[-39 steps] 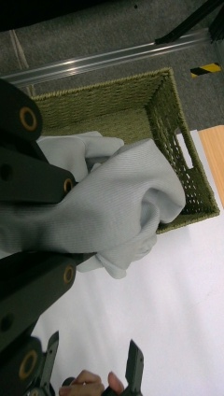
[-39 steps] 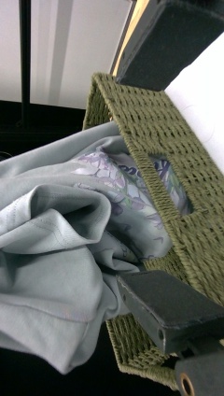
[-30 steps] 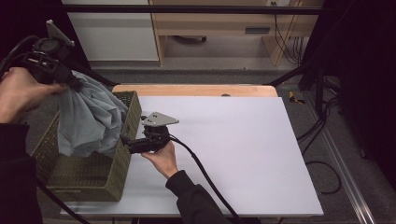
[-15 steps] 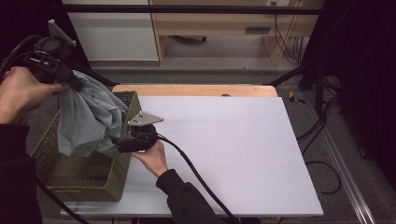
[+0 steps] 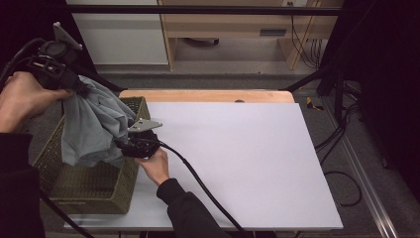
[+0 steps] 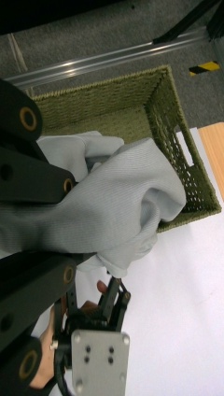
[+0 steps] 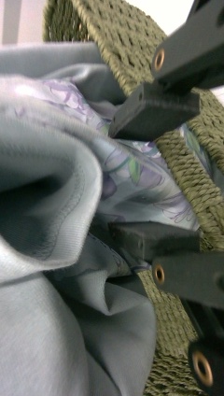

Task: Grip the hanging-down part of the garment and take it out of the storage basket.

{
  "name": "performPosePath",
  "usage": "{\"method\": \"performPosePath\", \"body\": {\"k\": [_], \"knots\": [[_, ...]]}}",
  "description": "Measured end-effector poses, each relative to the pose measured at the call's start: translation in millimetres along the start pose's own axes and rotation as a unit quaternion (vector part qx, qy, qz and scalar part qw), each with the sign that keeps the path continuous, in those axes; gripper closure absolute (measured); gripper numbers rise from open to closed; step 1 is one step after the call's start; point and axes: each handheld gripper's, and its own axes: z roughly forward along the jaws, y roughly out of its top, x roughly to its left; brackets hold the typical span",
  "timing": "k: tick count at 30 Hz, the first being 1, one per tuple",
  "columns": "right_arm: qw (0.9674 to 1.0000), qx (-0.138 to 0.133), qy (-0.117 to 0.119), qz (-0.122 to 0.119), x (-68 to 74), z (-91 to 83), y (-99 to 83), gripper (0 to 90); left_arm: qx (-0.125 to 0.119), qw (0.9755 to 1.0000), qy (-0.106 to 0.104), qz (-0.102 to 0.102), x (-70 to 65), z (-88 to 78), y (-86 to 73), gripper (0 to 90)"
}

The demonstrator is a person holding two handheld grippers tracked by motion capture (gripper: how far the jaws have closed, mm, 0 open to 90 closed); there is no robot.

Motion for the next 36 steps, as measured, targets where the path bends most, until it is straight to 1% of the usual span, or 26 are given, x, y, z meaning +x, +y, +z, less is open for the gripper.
{"method": "performPosePath", "body": {"k": [1,2,3,4,5,6,8,9,10,11,13,15,17,19,21,23,24,25,28,32,34,36], "knots": [[1.0,0.0,0.0,0.0,0.0,0.0,0.0,53.5,0.0,1.0,0.0,0.0,-0.2,-0.2,0.1,83.1],[1.0,0.001,-0.001,-0.005,-0.2,1.5,0.3,56.3,0.0,1.0,0.0,0.0,-0.1,-0.2,0.1,83.1],[1.0,0.004,-0.003,-0.002,-0.1,3.1,1.1,63.2,0.0,1.0,0.001,0.0,-0.2,-0.3,0.1,83.1],[1.0,0.004,-0.003,-0.002,-0.1,3.1,1.1,63.2,0.0,1.0,0.001,0.0,-0.2,-0.3,-0.1,83.1],[0.9999,0.012,-0.002,0.001,-0.9,4.5,1.3,70.0,0.0,1.0,0.001,0.0,-0.1,-0.4,-0.3,83.1],[0.9999,0.015,-0.002,0.004,-1.1,5.0,1.2,73.4,0.0,1.0,0.0,0.0,0.3,-0.4,-0.6,83.1],[0.9997,0.02,0.006,0.012,-2.3,5.3,0.7,80.7,-0.001,1.0,0.0,-0.002,1.5,-0.3,-1.4,83.1],[0.9997,0.02,0.006,0.012,-2.3,5.3,0.7,80.7,-0.001,1.0,0.0,-0.002,1.5,-0.3,-1.4,83.1],[0.9995,0.023,0.011,0.018,-2.7,5.6,0.5,86.1,-0.002,1.0,0.001,-0.003,1.8,-0.2,-1.7,83.1],[0.9994,0.026,0.01,0.019,-2.5,5.9,0.6,87.2,0.0,1.0,0.001,-0.002,2.3,0.0,-1.9,83.1],[0.9993,0.029,0.009,0.021,-2.3,6.0,0.8,87.8,0.0,1.0,0.0,-0.002,2.5,0.2,-2.4,83.1],[0.999,0.032,0.009,0.031,-2.3,5.1,1.5,88.6,-0.001,1.0,0.0,-0.002,2.8,-0.1,-2.6,83.1],[0.999,0.031,0.009,0.032,-2.0,3.5,2.3,89.1,-0.001,1.0,0.0,-0.001,2.7,-0.2,-2.7,83.2],[0.999,0.025,0.015,0.034,-1.4,0.7,4.1,89.2,-0.001,1.0,0.001,-0.002,2.8,-0.4,-2.8,83.2],[0.9992,0.013,0.022,0.031,0.0,-4.0,7.3,89.4,-0.003,1.0,0.003,-0.004,3.8,-0.9,-3.4,83.1],[0.9994,0.001,0.023,0.024,2.1,-10.3,12.2,89.4,-0.004,1.0,0.003,-0.005,4.1,-1.2,-3.7,83.2],[0.9994,0.001,0.023,0.024,2.1,-10.3,12.2,89.4,-0.004,1.0,0.004,-0.006,4.6,-1.6,-3.8,83.2],[0.9995,-0.01,0.024,0.02,2.5,-17.3,17.2,89.4,-0.005,0.9999,0.006,-0.007,4.9,-2.2,-3.9,83.2],[0.9996,-0.018,0.02,0.01,1.0,-29.3,23.6,89.4,-0.008,0.9999,0.005,-0.008,5.4,-4.5,-4.4,83.2],[0.9991,-0.034,0.024,-0.001,-0.5,-47.0,32.1,89.5,-0.014,0.9998,0.006,-0.012,5.3,-7.3,-5.2,83.3],[0.9989,-0.042,0.02,-0.011,0.5,-56.7,36.8,89.5,-0.017,0.9997,0.007,-0.014,5.6,-8.0,-5.8,83.3],[0.9986,-0.049,0.017,-0.013,0.3,-67.3,41.6,89.5,-0.017,0.9997,0.006,-0.013,5.9,-8.5,-6.0,83.4]]}}
